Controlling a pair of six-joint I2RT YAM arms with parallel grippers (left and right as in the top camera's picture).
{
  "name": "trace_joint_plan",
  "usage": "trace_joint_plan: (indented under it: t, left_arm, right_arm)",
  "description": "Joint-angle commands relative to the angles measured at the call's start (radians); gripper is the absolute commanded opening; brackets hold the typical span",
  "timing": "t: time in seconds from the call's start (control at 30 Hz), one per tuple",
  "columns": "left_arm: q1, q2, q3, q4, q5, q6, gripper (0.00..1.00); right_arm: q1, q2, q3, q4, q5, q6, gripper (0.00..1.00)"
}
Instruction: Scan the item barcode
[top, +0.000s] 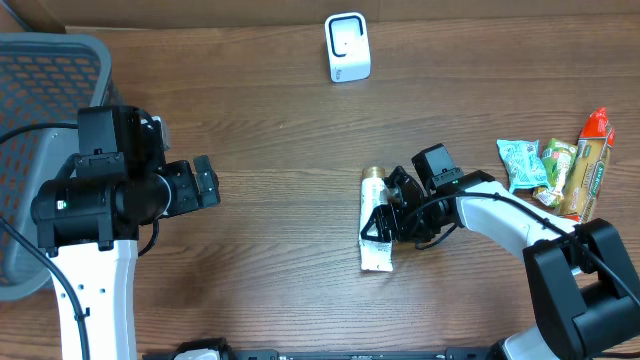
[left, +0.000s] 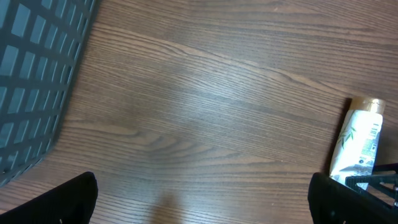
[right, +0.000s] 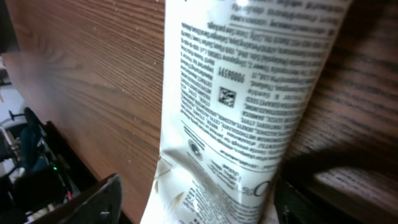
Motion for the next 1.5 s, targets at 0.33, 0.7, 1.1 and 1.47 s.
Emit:
trace_joint_plan:
  t: [0.33, 0.7, 1.1, 1.47]
  left_arm:
    - [0.003, 0.000, 0.010, 0.003, 0.004, -0.017, 1.00]
    - [0.003, 0.000, 0.010, 0.003, 0.004, -0.017, 0.99]
    - [0.003, 0.000, 0.010, 0.003, 0.004, -0.017, 1.00]
    - [0.003, 0.000, 0.010, 0.003, 0.004, -0.017, 1.00]
  right_arm:
    - [0.053, 0.069, 0.005, 0.013, 0.071, 0.049, 0.24]
    - [0.045, 0.002, 0.133, -0.207, 0.276, 0.045, 0.04]
    - [0.180, -0.073, 0.259, -0.424, 0.867, 0.115, 0.04]
    - [0.351, 0.034, 0.259, -0.473, 1.054, 0.151, 0.21]
